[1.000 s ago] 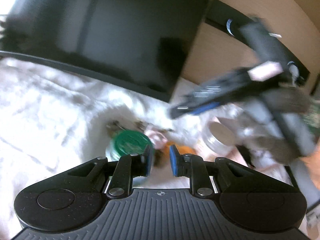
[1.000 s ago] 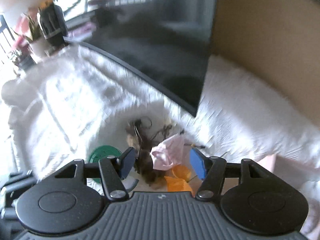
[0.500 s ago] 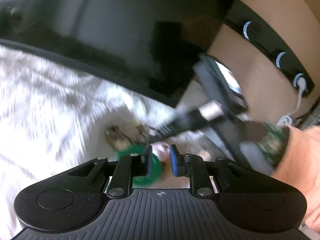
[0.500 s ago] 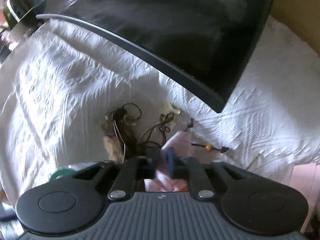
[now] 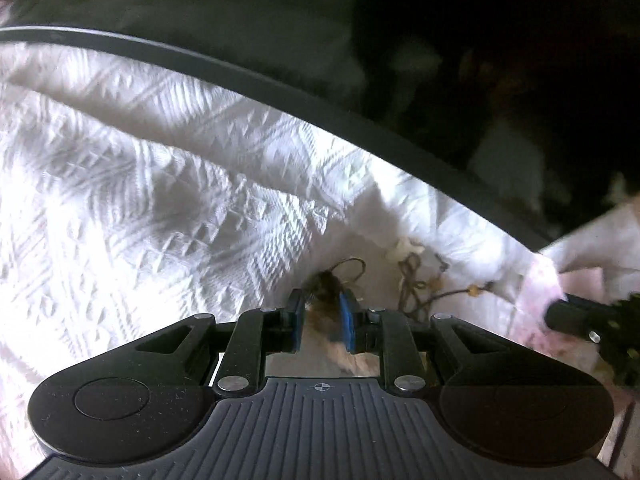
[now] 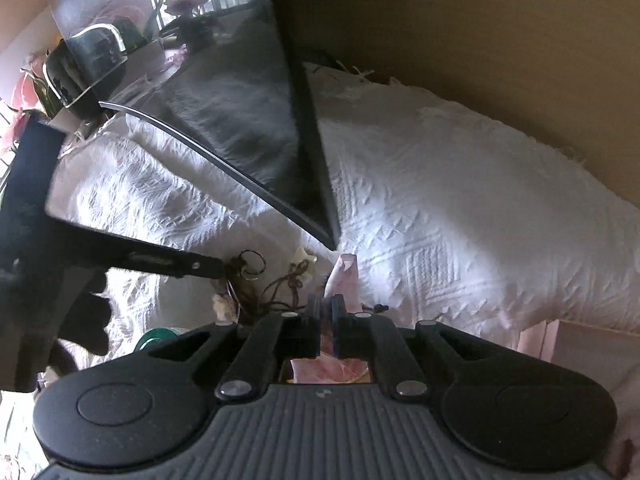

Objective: Organize soft objects
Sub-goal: 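Grasp the pink tissue with the right gripper while the left gripper grasps the skull keychain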

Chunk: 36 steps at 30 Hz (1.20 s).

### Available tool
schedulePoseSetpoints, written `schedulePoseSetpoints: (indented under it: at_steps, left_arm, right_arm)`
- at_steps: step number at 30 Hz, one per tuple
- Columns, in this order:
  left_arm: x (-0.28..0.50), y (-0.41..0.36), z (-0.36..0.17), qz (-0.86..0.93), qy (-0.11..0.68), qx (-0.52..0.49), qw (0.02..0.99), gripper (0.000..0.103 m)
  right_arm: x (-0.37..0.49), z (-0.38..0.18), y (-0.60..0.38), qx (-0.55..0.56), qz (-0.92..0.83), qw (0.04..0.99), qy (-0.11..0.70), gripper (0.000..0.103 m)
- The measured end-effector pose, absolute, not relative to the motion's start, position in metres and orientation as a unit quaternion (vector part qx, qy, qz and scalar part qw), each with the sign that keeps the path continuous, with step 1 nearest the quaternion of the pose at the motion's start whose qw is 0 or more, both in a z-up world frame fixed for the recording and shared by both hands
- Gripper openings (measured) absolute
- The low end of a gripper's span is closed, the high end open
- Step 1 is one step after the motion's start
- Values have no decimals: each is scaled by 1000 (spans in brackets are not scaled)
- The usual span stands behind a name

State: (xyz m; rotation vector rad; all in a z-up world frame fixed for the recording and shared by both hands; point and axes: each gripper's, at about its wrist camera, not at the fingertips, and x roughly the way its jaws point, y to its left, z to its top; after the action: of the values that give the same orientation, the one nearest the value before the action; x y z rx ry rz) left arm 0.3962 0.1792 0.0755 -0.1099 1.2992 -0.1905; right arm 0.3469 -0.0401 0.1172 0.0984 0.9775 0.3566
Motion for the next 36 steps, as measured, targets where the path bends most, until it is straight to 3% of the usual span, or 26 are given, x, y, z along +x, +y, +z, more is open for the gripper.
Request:
schedulePoseSetpoints:
  at_steps: [2, 10, 12, 13, 14, 20, 36]
  left_arm:
    - [401, 168, 67, -86, 617, -29, 782, 32]
    - [405, 137, 45, -94, 634, 12, 767, 42]
    - [402, 133, 46, -106, 624, 20, 774, 35]
    - [400, 133, 48, -112, 619, 22, 777, 22]
    - [397, 134, 51, -117, 612, 21, 782, 20]
    - [357, 166, 107, -179, 526, -44, 830, 18]
    - [268, 145, 225, -241, 373, -6, 896, 18]
  right_arm:
    - [346, 116, -46, 53, 168, 866, 468, 5]
    - [351, 109, -48, 64, 167, 867, 465, 5]
    - [350, 110, -47, 64, 165, 868, 464, 5]
    - [349, 111, -47, 65, 164, 868, 463, 5]
    - [348, 111, -47, 65, 164, 869, 463, 5]
    - [338, 124, -54, 63, 162, 878, 446, 5]
    - [270, 198, -51, 51, 173, 912, 368, 5]
